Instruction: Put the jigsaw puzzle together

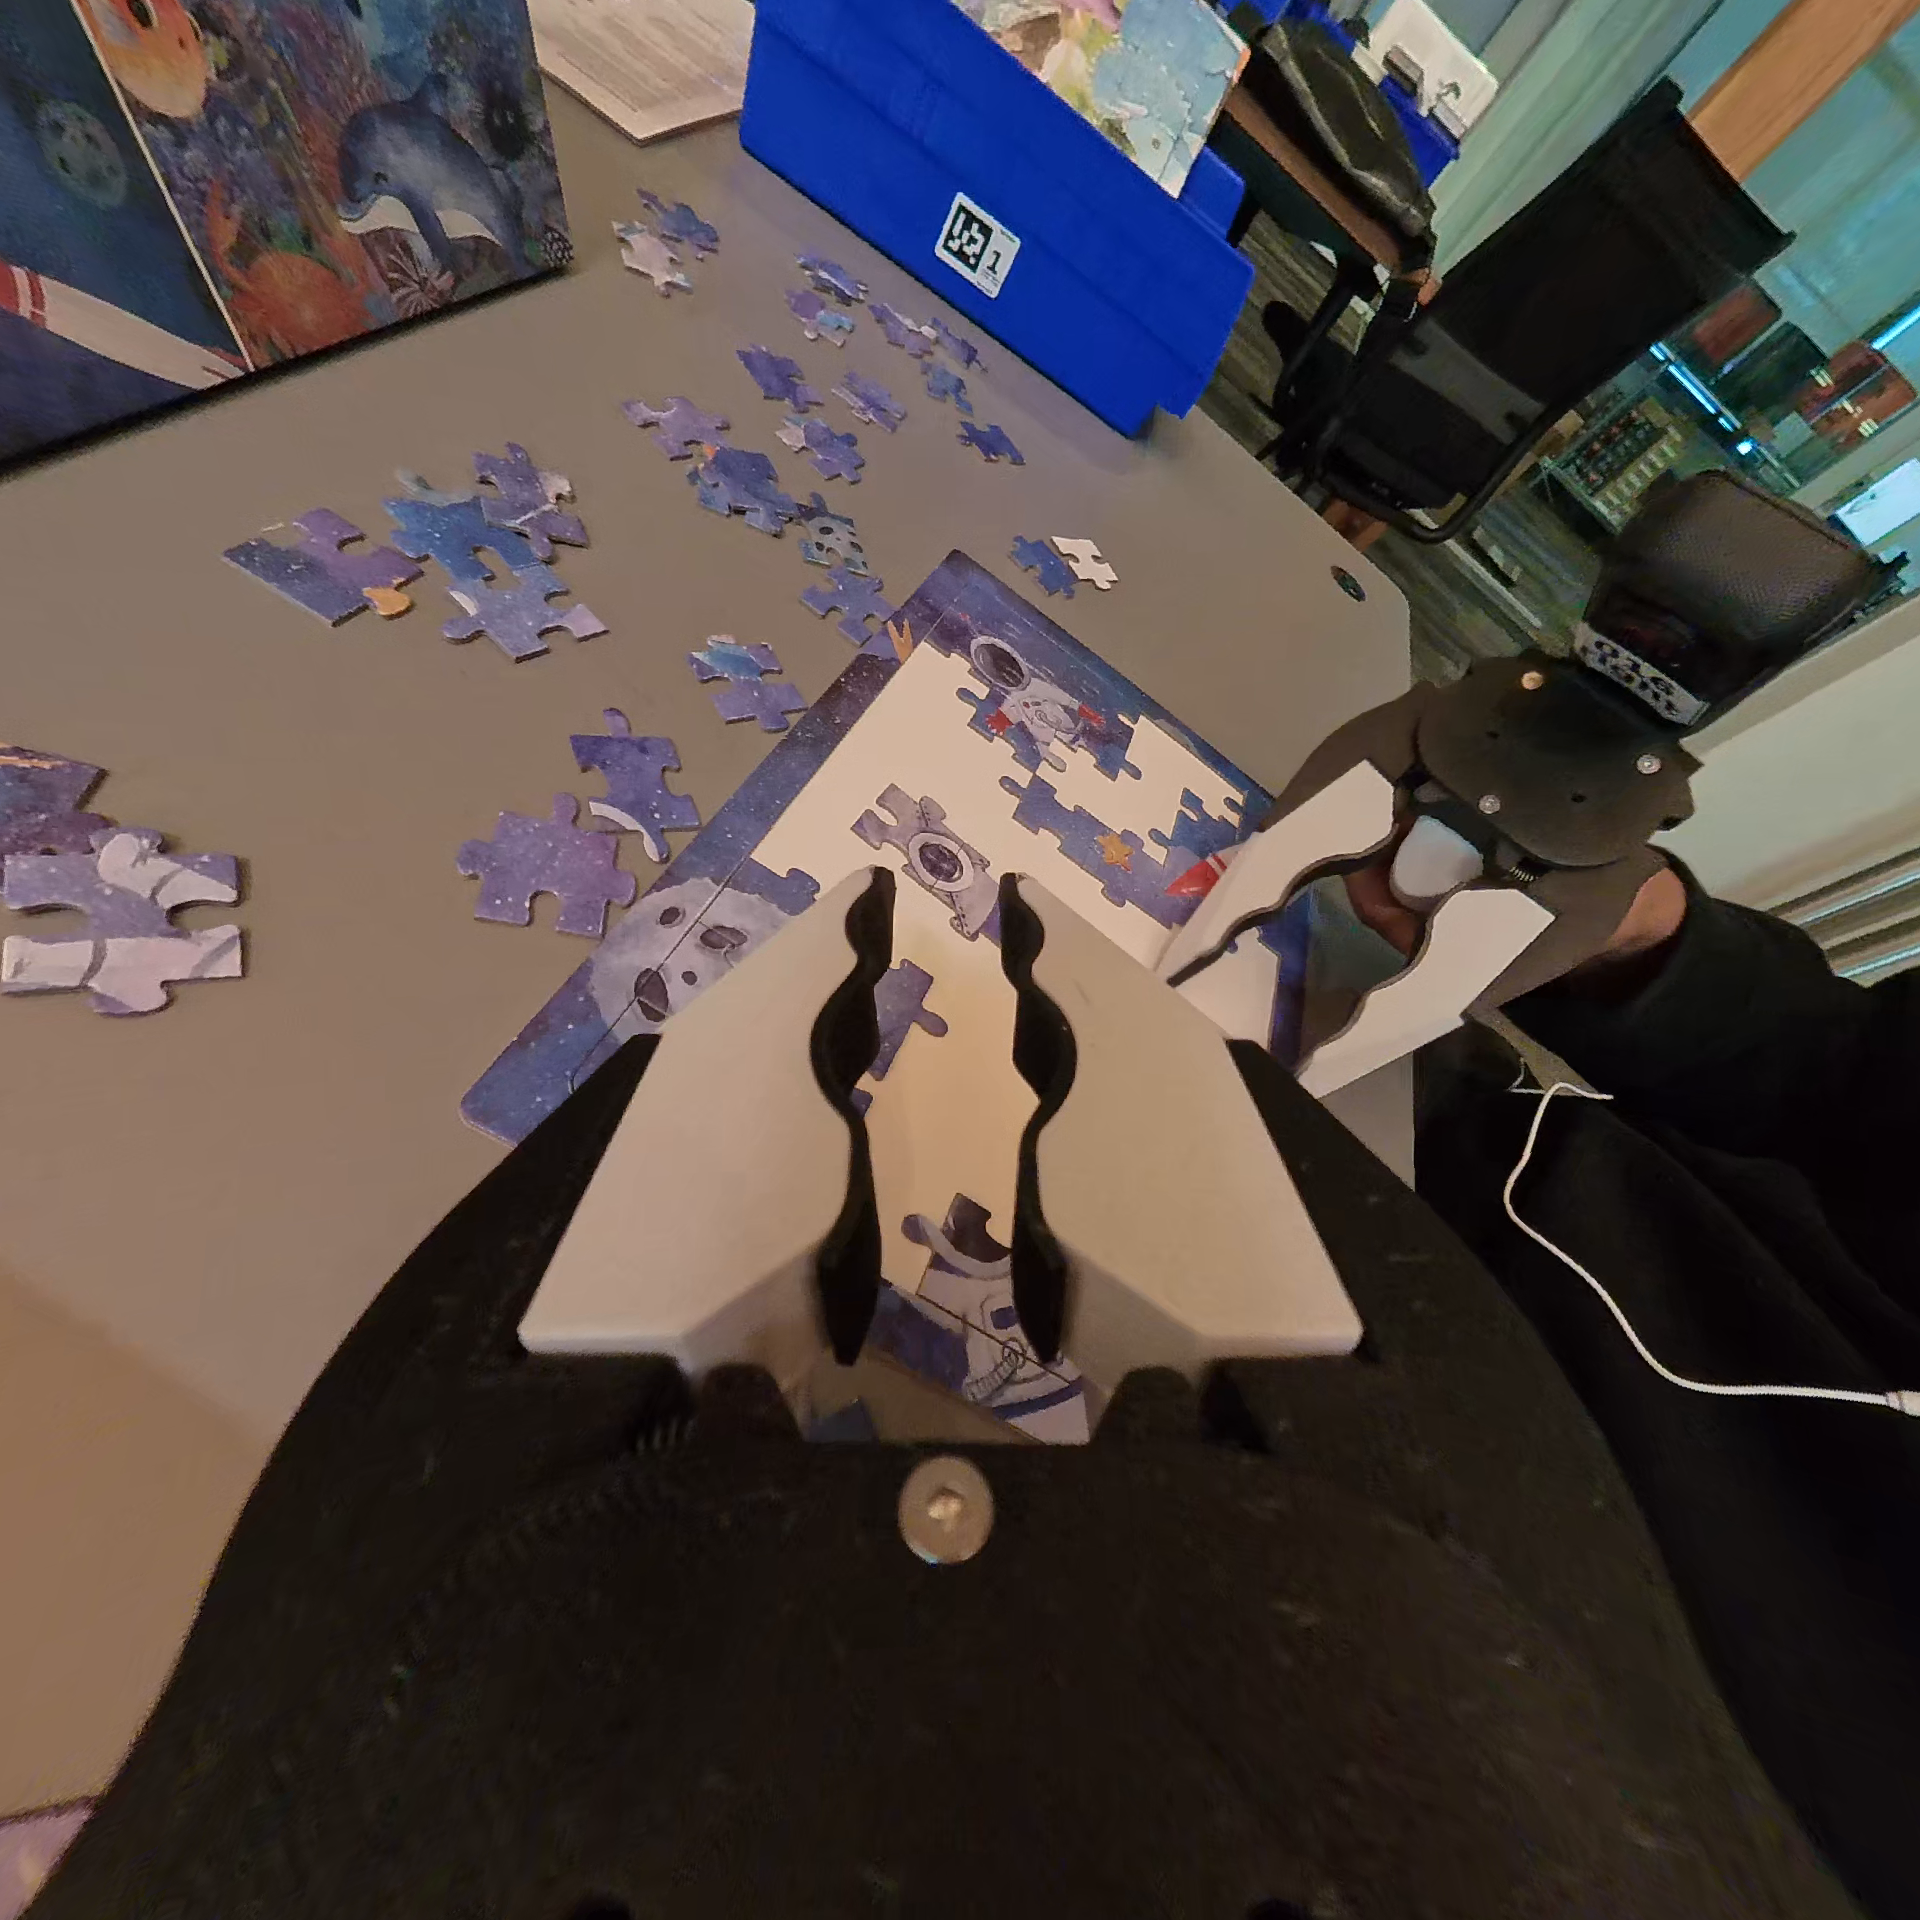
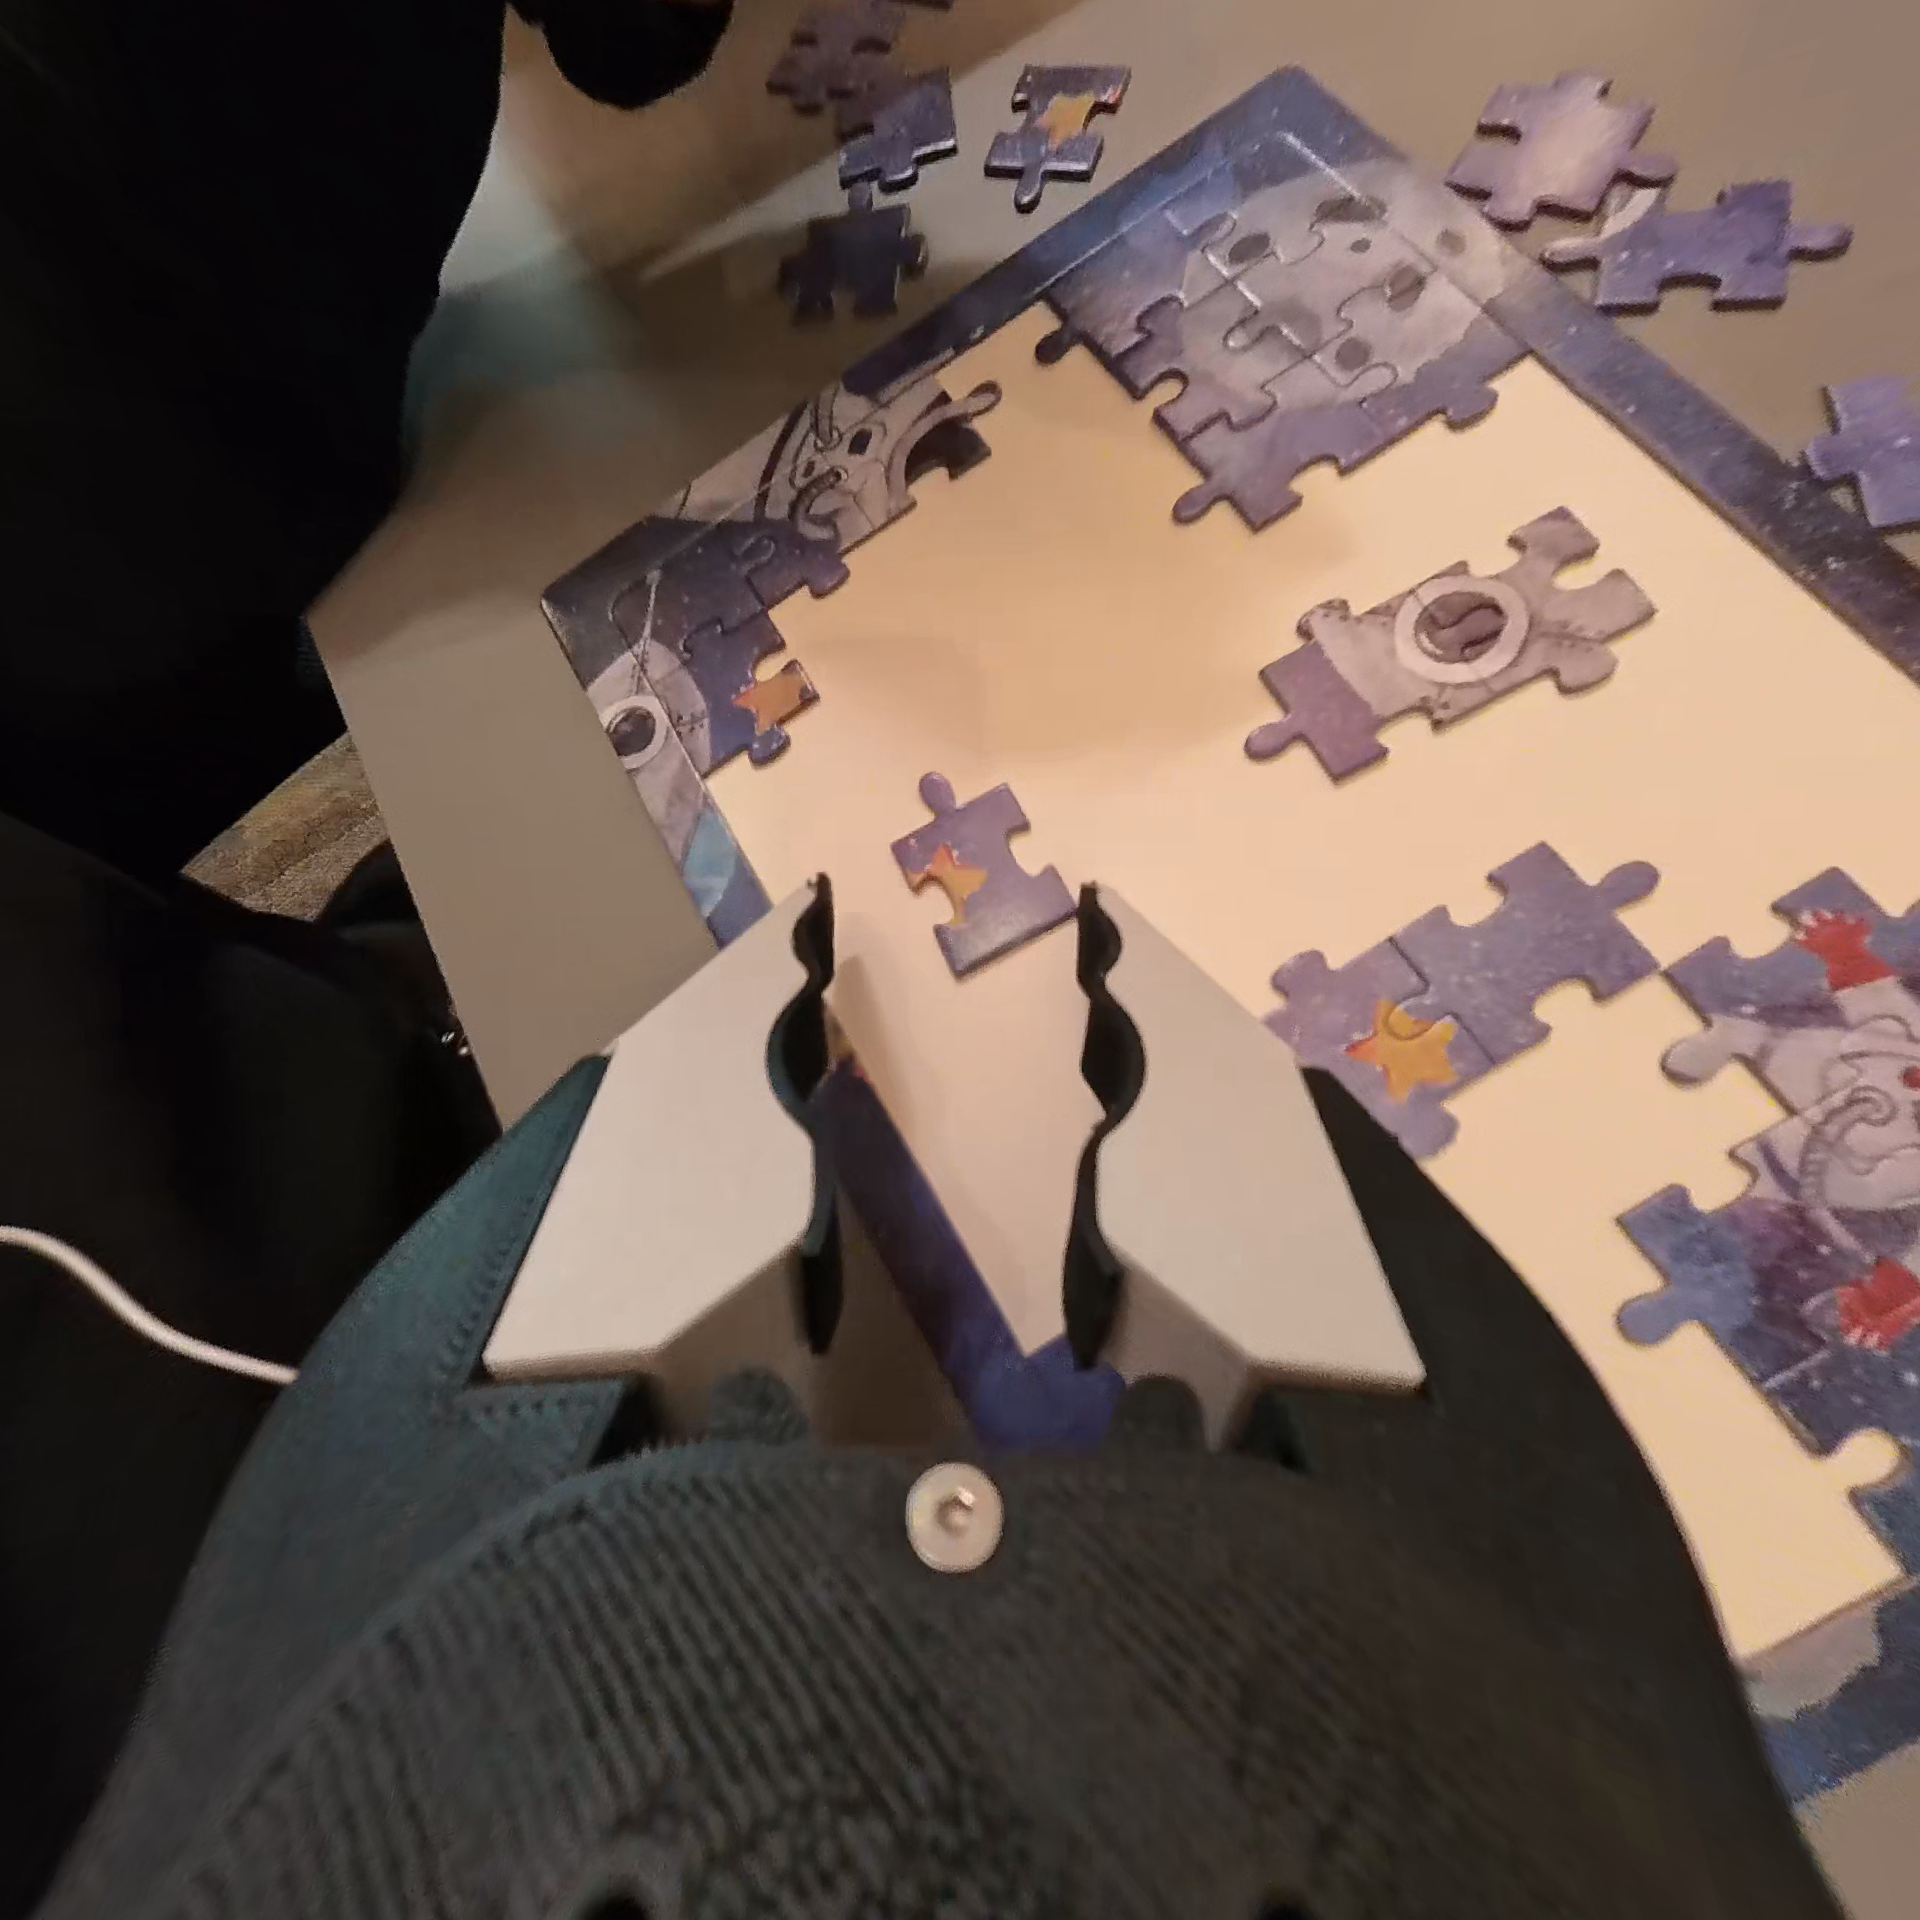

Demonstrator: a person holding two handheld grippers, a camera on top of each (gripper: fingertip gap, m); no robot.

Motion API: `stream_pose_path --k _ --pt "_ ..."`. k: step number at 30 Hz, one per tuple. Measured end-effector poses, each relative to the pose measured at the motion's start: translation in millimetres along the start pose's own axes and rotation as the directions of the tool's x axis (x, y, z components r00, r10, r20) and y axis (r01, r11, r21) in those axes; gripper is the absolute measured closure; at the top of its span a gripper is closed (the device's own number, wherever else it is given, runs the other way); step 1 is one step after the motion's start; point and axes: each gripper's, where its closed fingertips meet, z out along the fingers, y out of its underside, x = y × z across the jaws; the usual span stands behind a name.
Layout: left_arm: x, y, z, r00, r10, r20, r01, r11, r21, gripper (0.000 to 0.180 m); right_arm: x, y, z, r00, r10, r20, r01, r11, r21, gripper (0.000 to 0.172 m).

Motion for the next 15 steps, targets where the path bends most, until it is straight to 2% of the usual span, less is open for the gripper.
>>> stream_pose_path --k 4,8,15 --pt "-1 0 0 1.000 -0.006 -0.003 0.006 1.000 0.003 0.162 -12 6 -5 0.998 0.028 0.061 -0.025 0.999 -0.037 0.128" --pt "0 0 0 1.000 -0.005 -0.004 0.005 1.000 0.005 0.162 -25 3 -6 0.986 0.052 0.156 -0.051 0.999 -0.009 0.131" --pt "1 -1 1 1.000 -0.002 -0.004 0.002 1.000 0.004 0.162 -14 8 -6 0.995 0.057 0.088 -0.054 0.998 -0.029 0.134"
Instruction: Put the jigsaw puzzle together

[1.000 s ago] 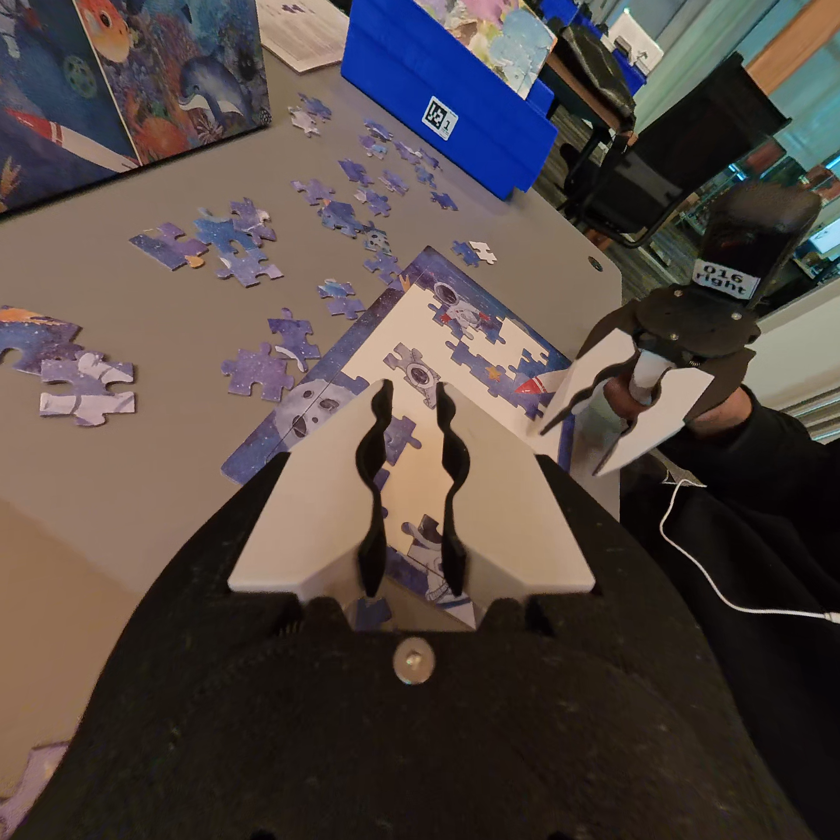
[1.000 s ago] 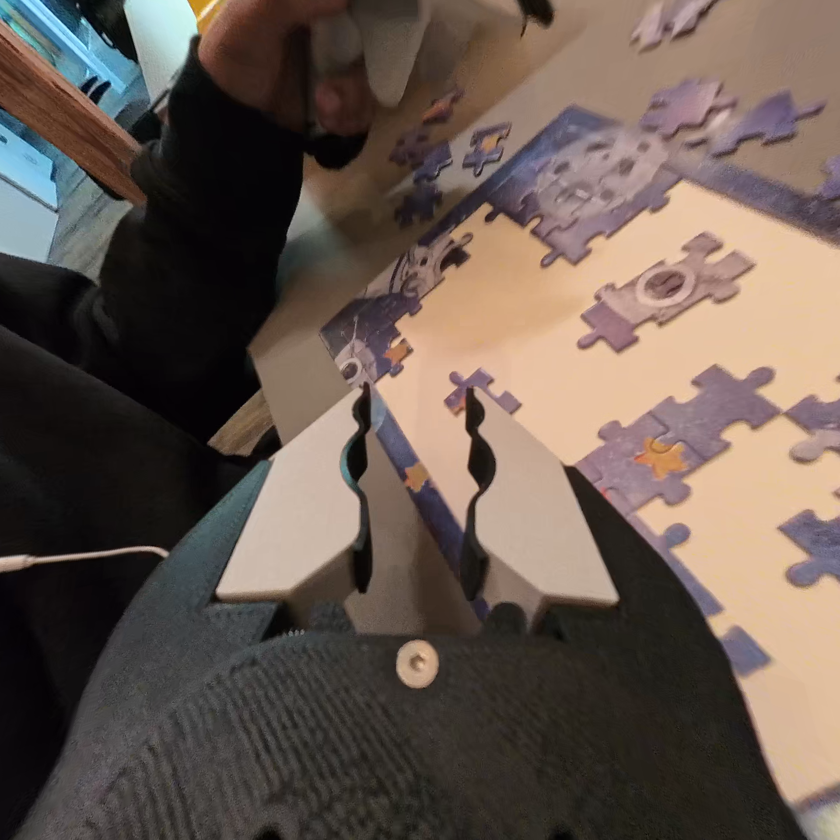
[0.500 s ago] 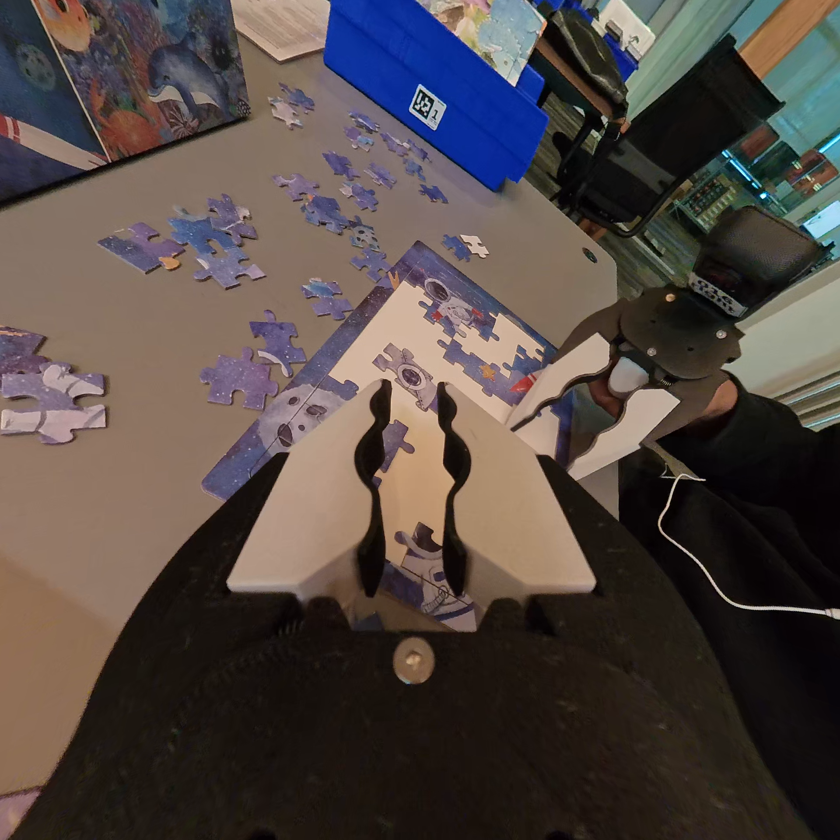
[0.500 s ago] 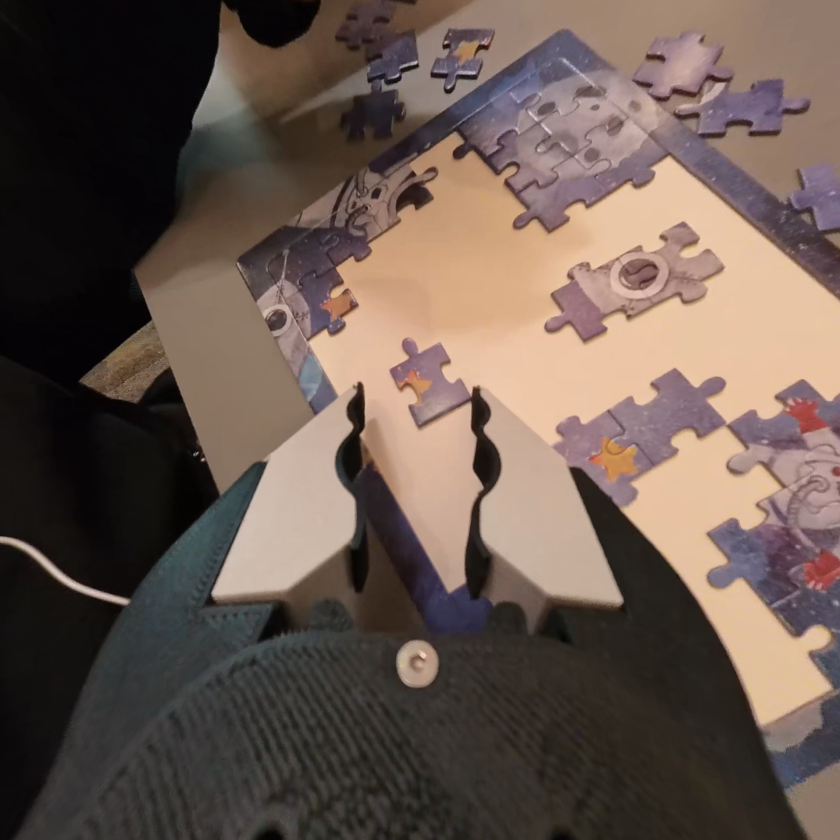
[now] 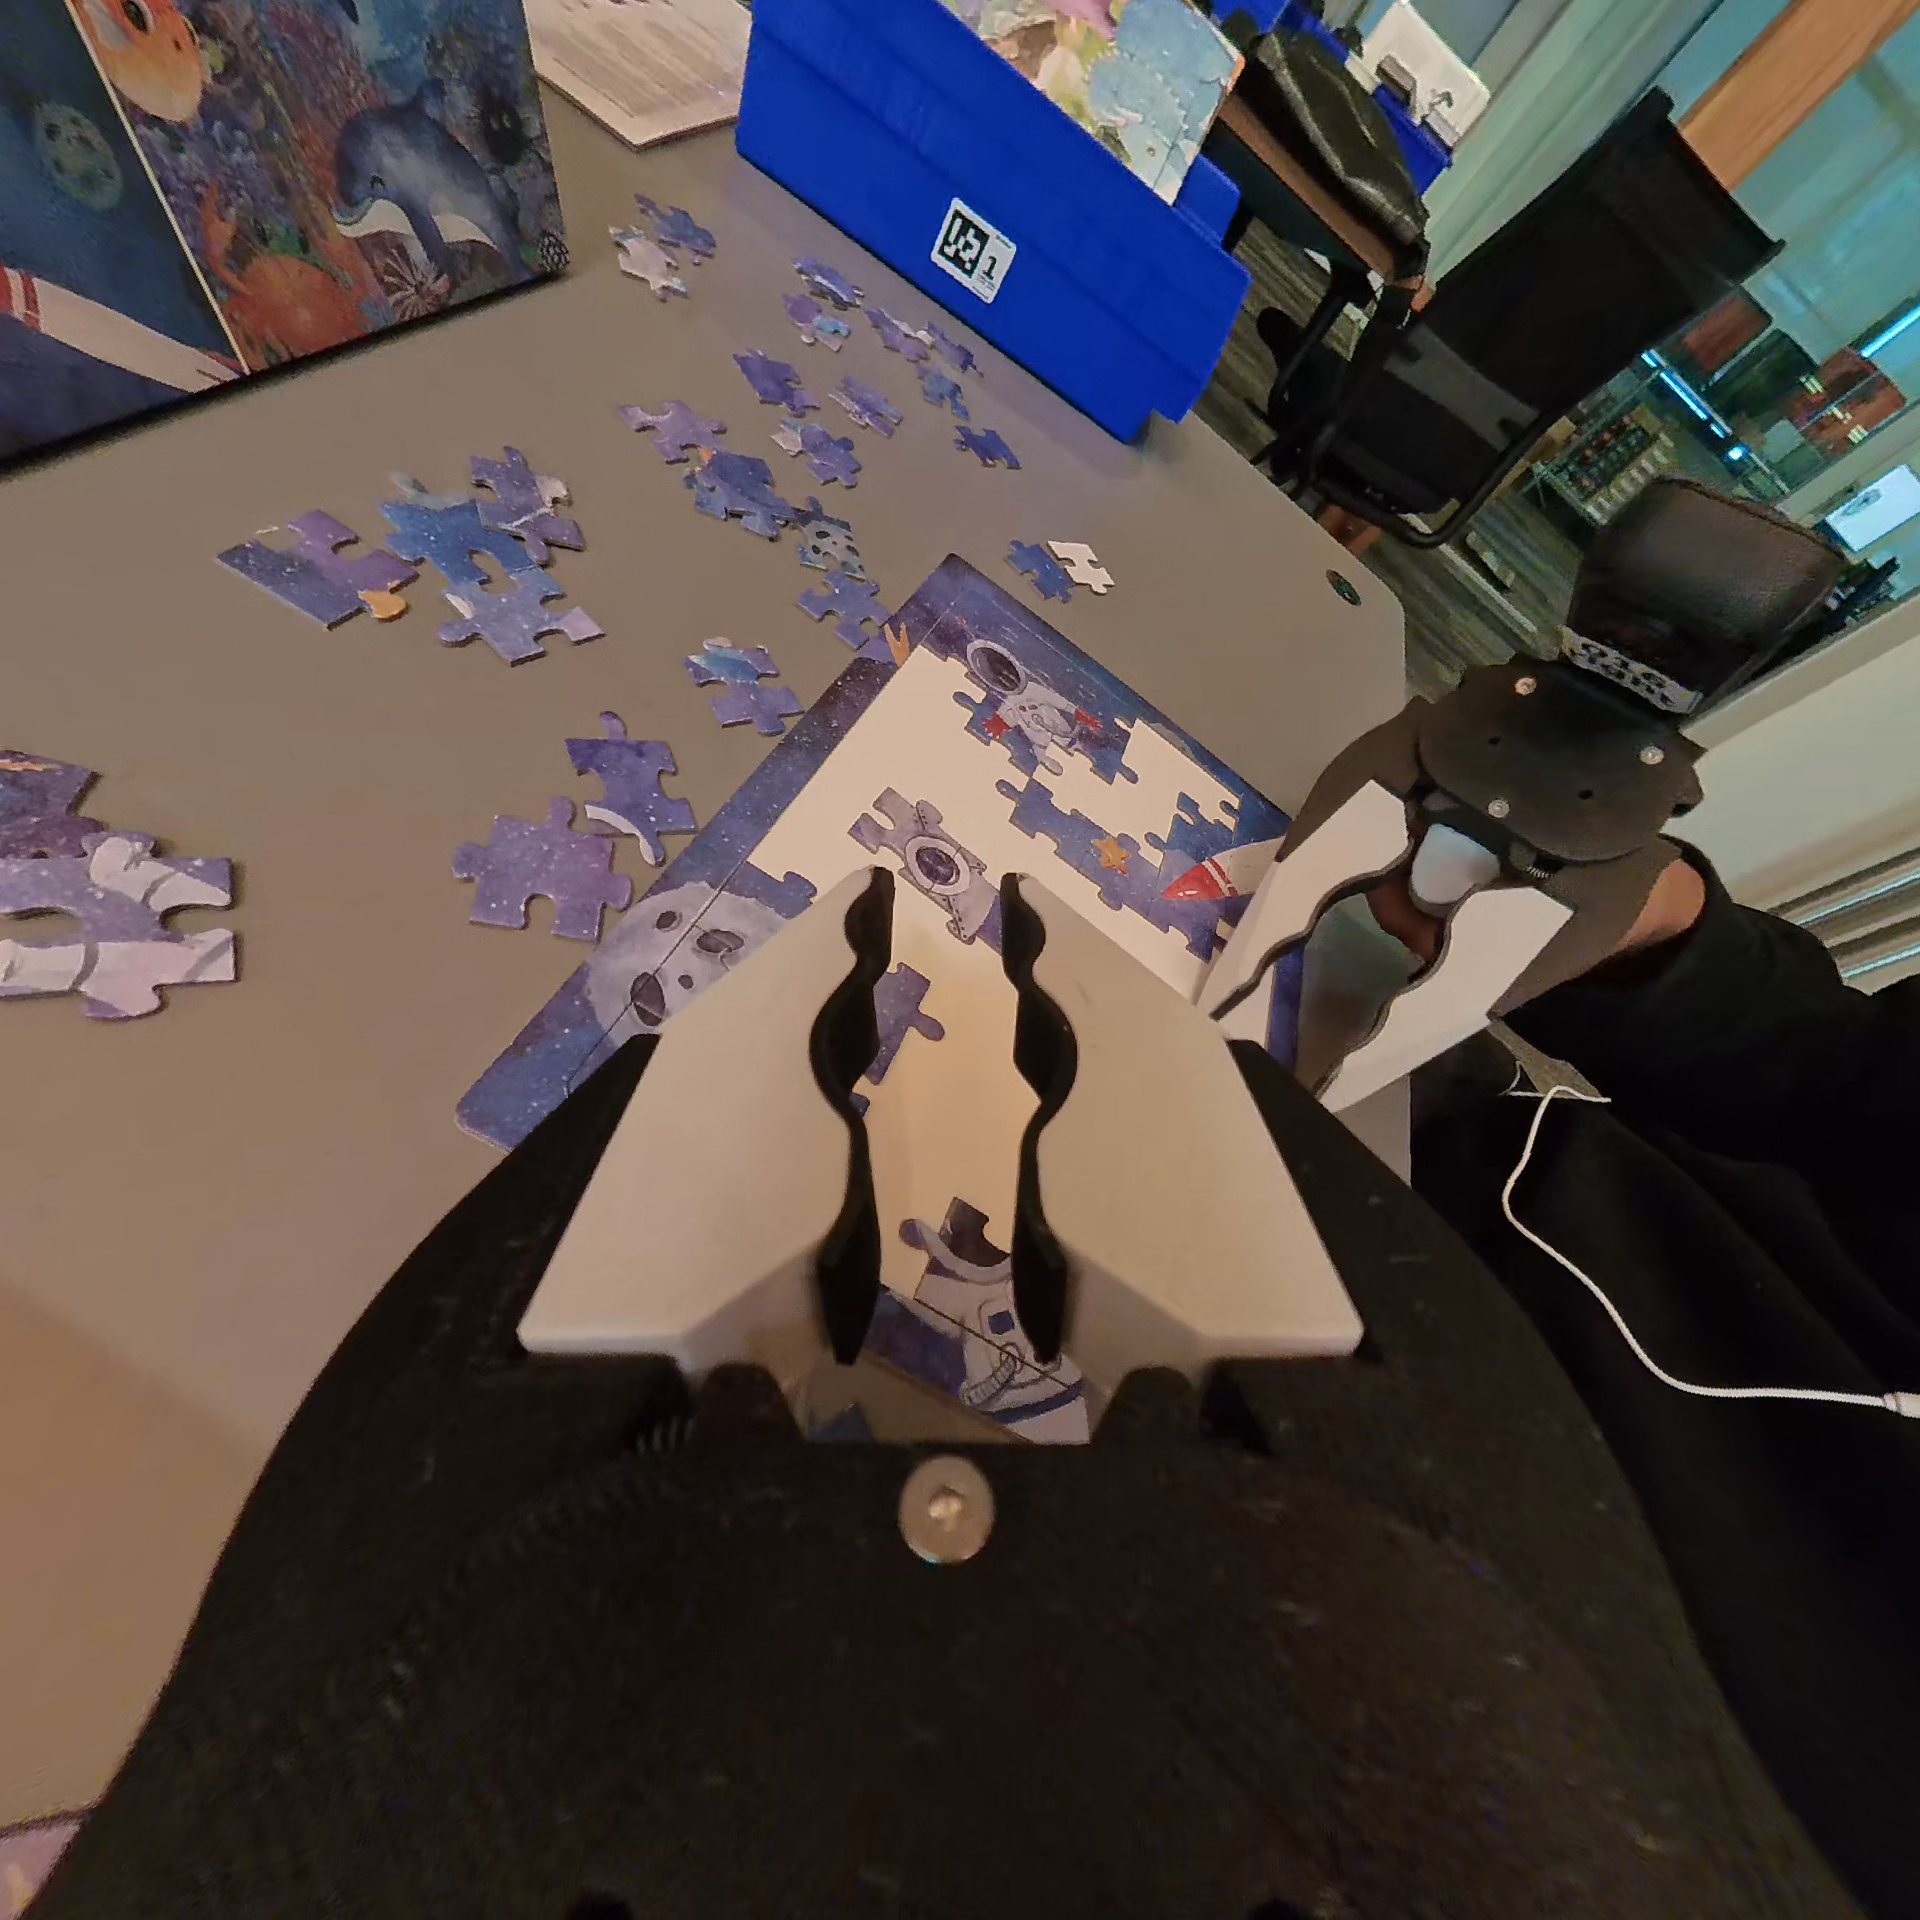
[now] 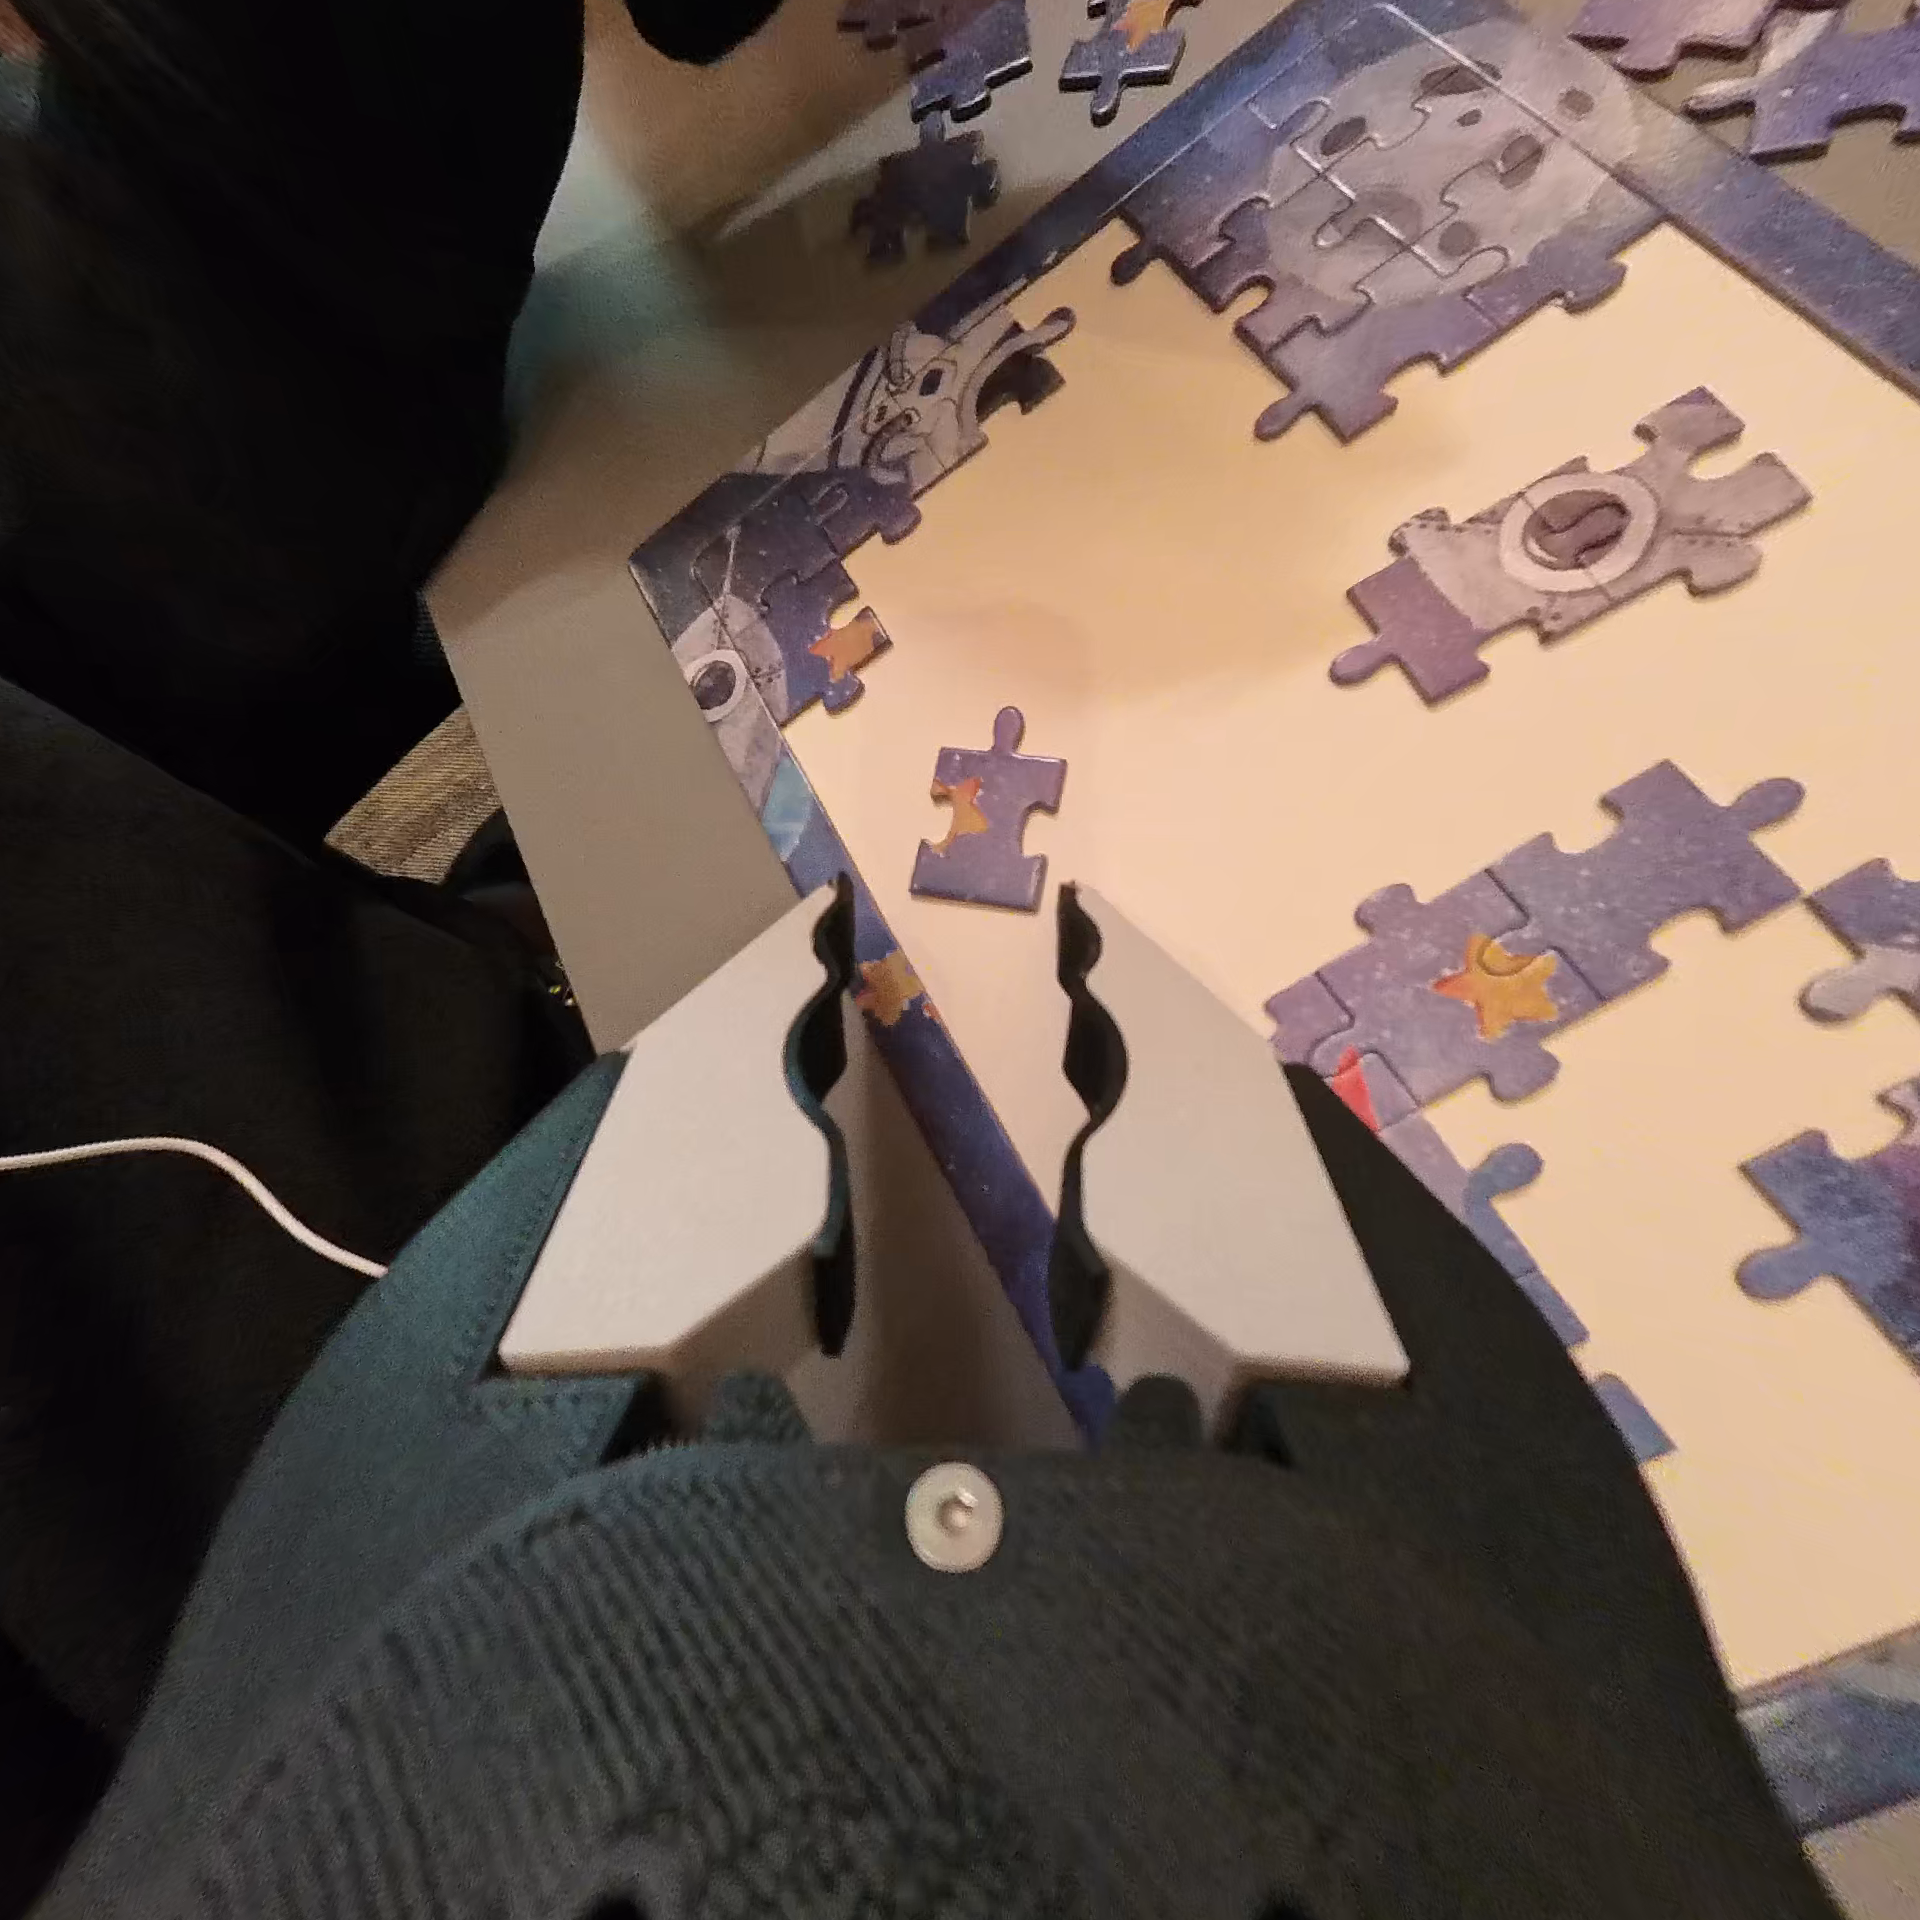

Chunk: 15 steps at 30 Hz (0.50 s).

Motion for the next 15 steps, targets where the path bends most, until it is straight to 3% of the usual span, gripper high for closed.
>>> stream_pose_path --k 9,15 --pt "0 1 1 1.000 -0.002 -0.002 0.002 1.000 -0.004 0.162 -9 -5 14 1.000 -0.022 -0.003 0.022 1.000 -0.014 0.153" --pt "-1 1 0 1.000 -0.005 -0.003 0.005 1.000 -0.004 0.161 -15 -11 20 0.997 -0.080 -0.012 0.080 0.997 -0.014 0.151"
